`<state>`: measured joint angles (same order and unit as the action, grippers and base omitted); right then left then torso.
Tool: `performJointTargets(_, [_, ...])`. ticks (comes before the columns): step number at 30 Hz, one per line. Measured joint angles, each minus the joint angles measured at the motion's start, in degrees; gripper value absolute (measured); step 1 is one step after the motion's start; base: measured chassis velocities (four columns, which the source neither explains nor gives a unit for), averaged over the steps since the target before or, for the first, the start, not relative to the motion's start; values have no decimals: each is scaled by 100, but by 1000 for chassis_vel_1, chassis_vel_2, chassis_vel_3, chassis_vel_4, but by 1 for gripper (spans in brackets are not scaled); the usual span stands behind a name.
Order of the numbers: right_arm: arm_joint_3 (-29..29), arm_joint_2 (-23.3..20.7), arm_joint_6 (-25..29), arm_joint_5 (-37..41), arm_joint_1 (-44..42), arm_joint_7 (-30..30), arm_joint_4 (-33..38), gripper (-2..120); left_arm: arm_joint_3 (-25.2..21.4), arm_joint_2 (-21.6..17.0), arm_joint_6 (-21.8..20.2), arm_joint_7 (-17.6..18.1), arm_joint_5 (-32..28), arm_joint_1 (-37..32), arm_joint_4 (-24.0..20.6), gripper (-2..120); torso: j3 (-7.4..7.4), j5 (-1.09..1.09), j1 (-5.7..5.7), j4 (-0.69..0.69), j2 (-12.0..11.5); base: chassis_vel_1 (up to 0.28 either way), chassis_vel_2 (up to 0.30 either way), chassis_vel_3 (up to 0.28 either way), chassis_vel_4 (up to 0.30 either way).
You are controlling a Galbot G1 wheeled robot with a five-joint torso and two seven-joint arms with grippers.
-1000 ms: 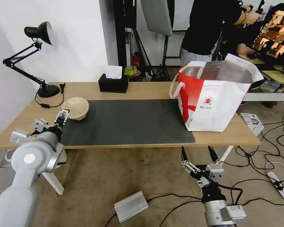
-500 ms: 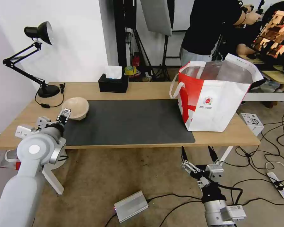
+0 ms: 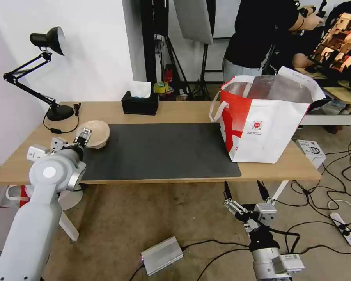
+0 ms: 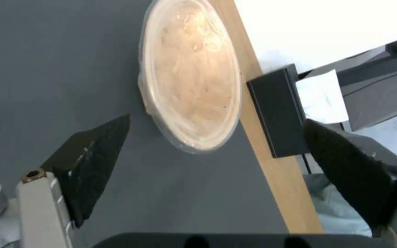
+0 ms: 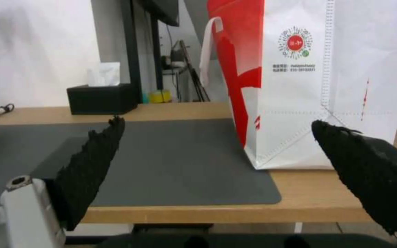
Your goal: Pick up the trash from the table and place it into the takeout bag.
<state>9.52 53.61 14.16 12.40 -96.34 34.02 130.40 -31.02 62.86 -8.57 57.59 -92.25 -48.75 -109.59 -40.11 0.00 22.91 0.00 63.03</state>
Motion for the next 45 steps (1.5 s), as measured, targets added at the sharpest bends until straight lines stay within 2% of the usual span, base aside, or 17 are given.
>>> performJointTargets(20, [0, 0, 0, 0, 0, 0, 0, 100, 52, 41, 0, 122, 54, 265, 363, 100, 0, 0, 0, 1, 0, 0, 0, 0, 0])
performJointTargets(45, [0, 0, 0, 0, 0, 0, 0, 100, 317, 550, -71, 152, 406, 778, 1162, 100, 1, 0, 0, 0, -1, 0, 0, 0, 0])
